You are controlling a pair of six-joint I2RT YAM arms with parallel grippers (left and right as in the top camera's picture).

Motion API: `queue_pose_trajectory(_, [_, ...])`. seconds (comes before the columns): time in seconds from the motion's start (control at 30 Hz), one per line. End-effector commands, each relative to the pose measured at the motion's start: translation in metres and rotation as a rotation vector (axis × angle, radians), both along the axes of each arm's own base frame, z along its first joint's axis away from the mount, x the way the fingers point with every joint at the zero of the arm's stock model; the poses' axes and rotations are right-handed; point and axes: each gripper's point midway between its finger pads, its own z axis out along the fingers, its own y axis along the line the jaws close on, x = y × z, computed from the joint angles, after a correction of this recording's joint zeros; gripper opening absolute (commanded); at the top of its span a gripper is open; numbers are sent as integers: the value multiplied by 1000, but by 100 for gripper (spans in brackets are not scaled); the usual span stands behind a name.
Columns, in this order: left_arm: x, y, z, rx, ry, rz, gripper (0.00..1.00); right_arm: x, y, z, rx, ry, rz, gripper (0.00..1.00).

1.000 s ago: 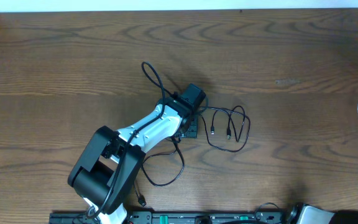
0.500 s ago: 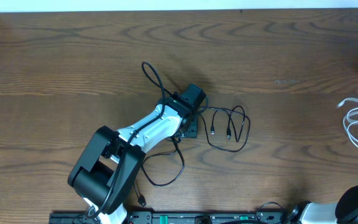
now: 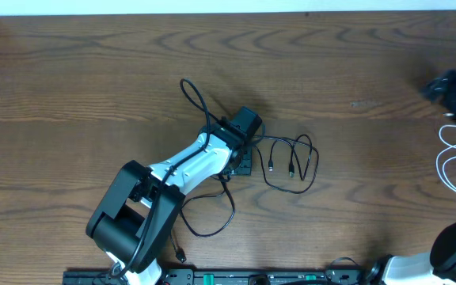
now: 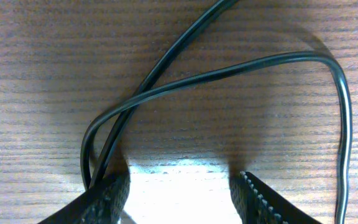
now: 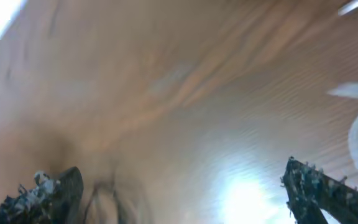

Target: Untangle cables

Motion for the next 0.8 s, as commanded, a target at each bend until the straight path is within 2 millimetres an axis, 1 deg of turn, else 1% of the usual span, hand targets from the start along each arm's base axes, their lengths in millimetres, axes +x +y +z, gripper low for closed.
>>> queue_pose_trajectory(0.0, [-14, 10, -18, 30, 54, 5, 58, -7, 58, -21, 68, 58, 252, 99])
queue_pose_trajectory(0.13, [-13, 9, -18, 24, 52, 4, 58, -24, 100, -47, 94, 169, 387, 98])
queue_pose_trajectory(0.2, [-12, 8, -18, 23, 50, 4, 58, -34, 125, -62, 107, 216, 461, 97])
queue_pose_trajectory(0.33, [-12, 8, -18, 23, 51, 4, 58, -51, 165, -90, 113, 270, 585, 94])
queue_pose_trajectory(0.4, [-12, 8, -18, 23, 50, 4, 58, -58, 182, -101, 108, 277, 637, 93])
queue_pose_trajectory(0.53, [-12, 8, -18, 23, 51, 4, 58, -70, 215, -111, 120, 277, 736, 91])
queue_pose_trajectory(0.63, [-13, 8, -18, 23, 51, 4, 58, -78, 239, -115, 131, 264, 807, 82])
queue_pose_trajectory(0.77, [-12, 8, -18, 23, 51, 4, 59, -87, 261, -119, 113, 258, 884, 78])
